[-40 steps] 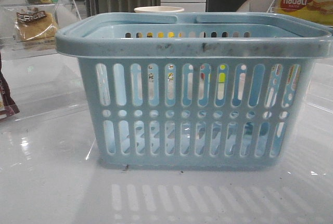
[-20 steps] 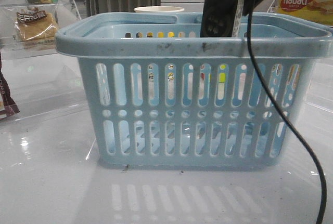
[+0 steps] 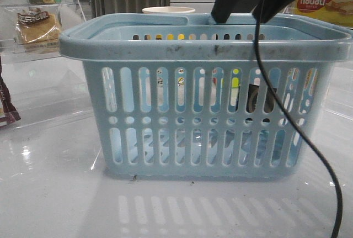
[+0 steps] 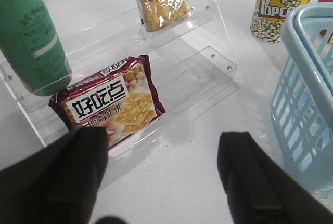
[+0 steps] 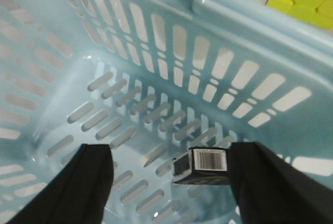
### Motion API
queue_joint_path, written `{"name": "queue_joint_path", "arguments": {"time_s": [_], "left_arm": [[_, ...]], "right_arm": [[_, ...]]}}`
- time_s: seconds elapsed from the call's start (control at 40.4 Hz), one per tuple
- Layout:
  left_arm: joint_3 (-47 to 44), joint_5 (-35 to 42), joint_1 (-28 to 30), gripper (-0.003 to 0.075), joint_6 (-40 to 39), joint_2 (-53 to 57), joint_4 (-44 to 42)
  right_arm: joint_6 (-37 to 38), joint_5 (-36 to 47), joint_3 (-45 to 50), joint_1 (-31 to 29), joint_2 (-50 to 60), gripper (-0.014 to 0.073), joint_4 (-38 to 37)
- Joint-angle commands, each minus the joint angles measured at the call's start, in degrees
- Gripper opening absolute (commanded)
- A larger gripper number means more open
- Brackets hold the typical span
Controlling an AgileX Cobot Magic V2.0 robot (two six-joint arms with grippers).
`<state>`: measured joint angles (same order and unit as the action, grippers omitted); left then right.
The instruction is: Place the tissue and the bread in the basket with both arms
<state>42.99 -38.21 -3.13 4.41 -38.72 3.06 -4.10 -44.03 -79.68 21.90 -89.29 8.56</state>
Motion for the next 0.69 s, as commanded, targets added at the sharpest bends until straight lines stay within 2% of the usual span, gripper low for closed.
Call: {"name": "queue_joint_path", "arguments": {"time_s": [0.0,0.198,0.668], "left_arm": [[1.8,4.4,-0.4,0.0509,-0.4,-0.2,0.7],[1.8,4.4,-0.4,0.0509,-0.4,-0.2,0.7],[1.8,4.4,-0.4,0.0509,-0.4,-0.2,0.7]], "right_arm": [[-2.2,4.7,0.3,0.0,7.6,0.057,-0.1],[-7.2,5.8,8.1,0.0,20.7,0.057,-0.1],[-7.2,3.1,27.0,0.0,46.4,0.057,-0.1]]}}
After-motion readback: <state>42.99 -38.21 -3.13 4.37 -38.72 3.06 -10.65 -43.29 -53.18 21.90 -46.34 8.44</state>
